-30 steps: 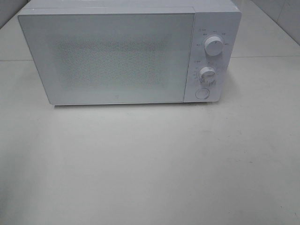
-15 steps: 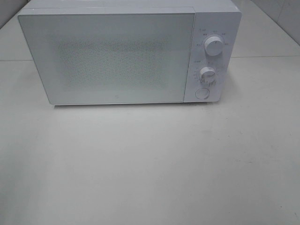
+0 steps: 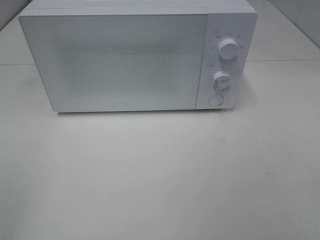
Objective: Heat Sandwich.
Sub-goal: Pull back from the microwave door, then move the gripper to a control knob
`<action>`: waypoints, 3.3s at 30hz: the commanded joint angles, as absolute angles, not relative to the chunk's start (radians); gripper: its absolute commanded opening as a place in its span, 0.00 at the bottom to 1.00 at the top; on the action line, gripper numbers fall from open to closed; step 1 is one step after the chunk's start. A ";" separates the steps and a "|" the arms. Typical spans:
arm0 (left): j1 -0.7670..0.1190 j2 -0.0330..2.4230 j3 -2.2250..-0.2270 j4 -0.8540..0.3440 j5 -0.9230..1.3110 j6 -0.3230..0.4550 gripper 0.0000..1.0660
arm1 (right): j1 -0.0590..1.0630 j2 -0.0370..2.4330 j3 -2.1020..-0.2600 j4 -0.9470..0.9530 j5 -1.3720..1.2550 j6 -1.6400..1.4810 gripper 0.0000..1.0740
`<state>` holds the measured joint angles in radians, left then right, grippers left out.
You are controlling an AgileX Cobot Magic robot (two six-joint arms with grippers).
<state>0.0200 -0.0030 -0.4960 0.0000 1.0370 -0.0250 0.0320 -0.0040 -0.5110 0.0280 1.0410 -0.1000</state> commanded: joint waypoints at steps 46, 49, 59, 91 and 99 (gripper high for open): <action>0.023 -0.031 -0.494 -0.012 1.028 -0.028 0.95 | 0.024 -0.030 -0.509 0.031 1.037 -0.095 0.71; 0.023 -0.031 -0.494 -0.012 1.028 -0.028 0.95 | 0.024 -0.030 -0.509 0.031 1.037 -0.095 0.71; 0.023 -0.031 -0.494 -0.012 1.028 -0.028 0.95 | 0.024 -0.022 -0.532 0.031 0.998 -0.042 0.71; 0.023 -0.031 -0.494 -0.012 1.028 -0.028 0.95 | 0.024 0.387 -0.549 0.032 0.660 0.000 0.71; 0.023 -0.031 -0.494 -0.012 1.028 -0.028 0.95 | 0.024 0.509 -0.549 0.032 0.548 0.000 0.71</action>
<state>0.0200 -0.0030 -0.4960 0.0000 1.0370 -0.0250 0.0320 0.5090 -0.5430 0.0280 0.5710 0.0000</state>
